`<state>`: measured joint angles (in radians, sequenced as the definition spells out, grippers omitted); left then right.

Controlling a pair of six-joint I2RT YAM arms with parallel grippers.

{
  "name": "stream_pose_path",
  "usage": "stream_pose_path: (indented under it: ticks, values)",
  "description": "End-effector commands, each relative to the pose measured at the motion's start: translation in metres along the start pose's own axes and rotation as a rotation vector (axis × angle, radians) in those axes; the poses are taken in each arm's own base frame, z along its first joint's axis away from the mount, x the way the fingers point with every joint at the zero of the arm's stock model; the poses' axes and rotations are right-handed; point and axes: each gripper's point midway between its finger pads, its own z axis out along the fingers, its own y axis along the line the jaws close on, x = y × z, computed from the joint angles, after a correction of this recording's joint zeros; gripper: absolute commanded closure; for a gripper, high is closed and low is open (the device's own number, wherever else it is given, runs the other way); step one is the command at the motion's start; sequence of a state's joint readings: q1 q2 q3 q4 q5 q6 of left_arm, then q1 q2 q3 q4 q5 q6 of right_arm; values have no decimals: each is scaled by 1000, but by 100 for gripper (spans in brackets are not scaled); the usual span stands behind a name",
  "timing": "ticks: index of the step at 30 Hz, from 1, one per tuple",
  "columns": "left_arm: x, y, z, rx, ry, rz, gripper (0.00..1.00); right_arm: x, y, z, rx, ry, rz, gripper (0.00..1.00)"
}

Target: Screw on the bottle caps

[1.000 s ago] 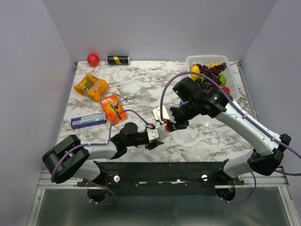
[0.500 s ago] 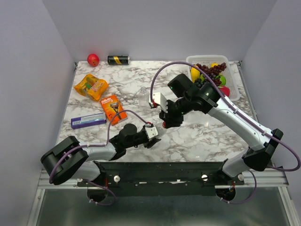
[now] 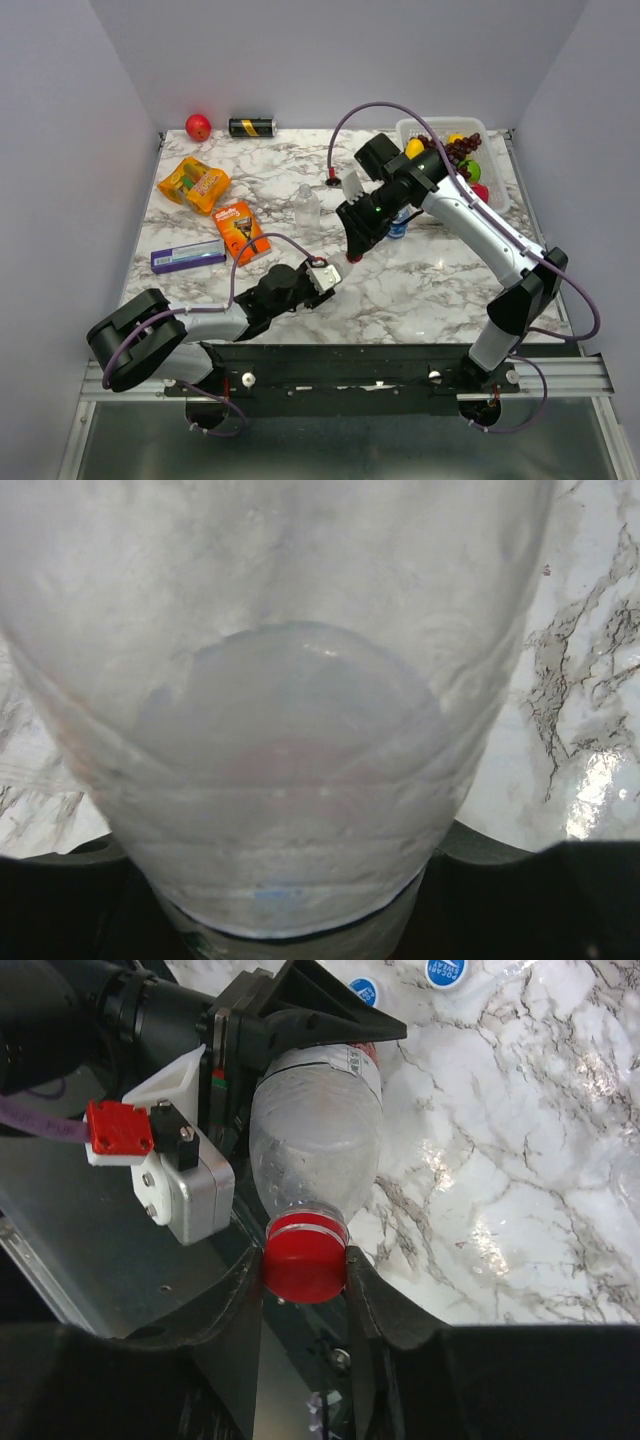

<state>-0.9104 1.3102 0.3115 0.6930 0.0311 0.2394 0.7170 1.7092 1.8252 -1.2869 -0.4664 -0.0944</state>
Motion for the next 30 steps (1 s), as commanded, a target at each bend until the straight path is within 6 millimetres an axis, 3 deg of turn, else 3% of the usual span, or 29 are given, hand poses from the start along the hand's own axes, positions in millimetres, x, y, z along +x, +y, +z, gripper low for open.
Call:
stream_pose_path:
  ticks: [1,5,10,15,22,25,26,27,29,30]
  values:
    - [-125,37,-2,-137,-368,46,100,3,7,13,-46,71,173,64]
    - [-109,22,1,-59,-313,63,100,-14,-9,3,1,13,158,61]
    - [-81,6,5,15,-223,40,100,-36,-12,-19,48,-81,75,55]
    - [-69,-5,5,69,-173,-20,100,-42,-9,-33,64,-127,29,28]
    - [-58,-29,0,197,-142,-48,100,-75,-1,-73,105,-268,-117,19]
    - [-50,-41,-7,293,-117,-50,100,-80,28,-95,-11,-346,-385,19]
    - [-49,-39,-10,302,-118,-47,100,-72,55,-117,-79,-414,-518,19]
    - [-43,-42,-13,333,-95,-37,100,-59,50,-100,-104,-393,-660,20]
    - [-44,-46,-21,391,-102,-18,100,-38,58,-102,-122,-425,-835,20]
    - [-37,-45,-24,405,-73,-8,100,-29,65,-117,-66,-479,-1012,20]
